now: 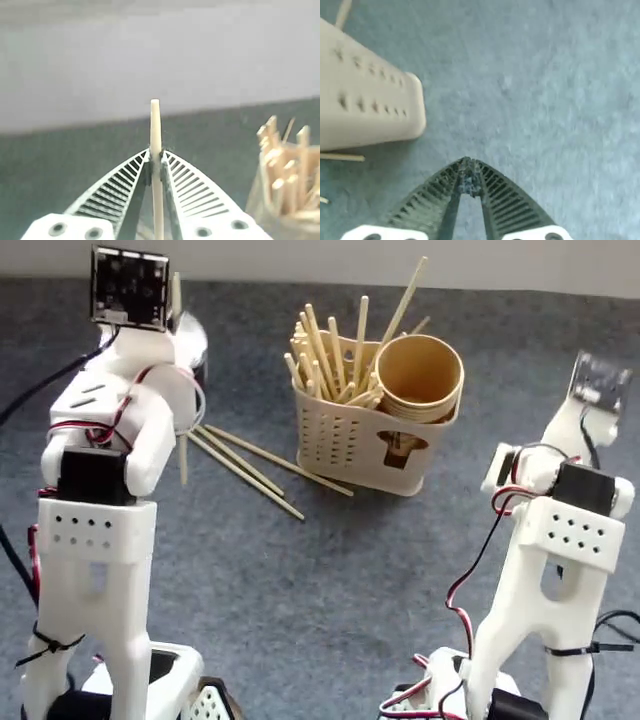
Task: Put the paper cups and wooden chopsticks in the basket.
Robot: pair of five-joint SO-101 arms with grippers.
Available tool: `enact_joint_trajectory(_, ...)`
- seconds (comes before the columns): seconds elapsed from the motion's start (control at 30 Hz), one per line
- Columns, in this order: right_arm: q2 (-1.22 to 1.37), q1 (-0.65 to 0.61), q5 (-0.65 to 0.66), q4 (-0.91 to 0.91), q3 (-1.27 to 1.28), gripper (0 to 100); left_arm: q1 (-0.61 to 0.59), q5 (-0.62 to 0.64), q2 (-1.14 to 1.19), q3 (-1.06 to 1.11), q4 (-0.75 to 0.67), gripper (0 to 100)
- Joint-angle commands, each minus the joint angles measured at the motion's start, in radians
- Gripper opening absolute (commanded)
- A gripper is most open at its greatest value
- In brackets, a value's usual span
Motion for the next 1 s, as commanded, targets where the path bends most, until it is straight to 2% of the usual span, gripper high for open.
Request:
enact_joint_trajectory(0.0,-0.033,0.045,0.003,0.004,0.088,0.6,0.096,0.009,-0.035,-0.124,-0.138,1)
enact_joint_trajectory(0.27,-0.033,0.048,0.044,-0.005,0.278,0.5,0.22,0.009,-0.042,-0.252,-0.288,1)
enact_joint_trajectory(0.53,-0.033,0.045,-0.018,-0.24,0.472,0.5,0.348,0.009,-0.033,-0.249,-0.416,1)
enact_joint_trajectory(0.97,-0.033,0.018,-0.018,-0.254,0.507,0.5,0.41,0.009,-0.033,0.101,-0.779,1)
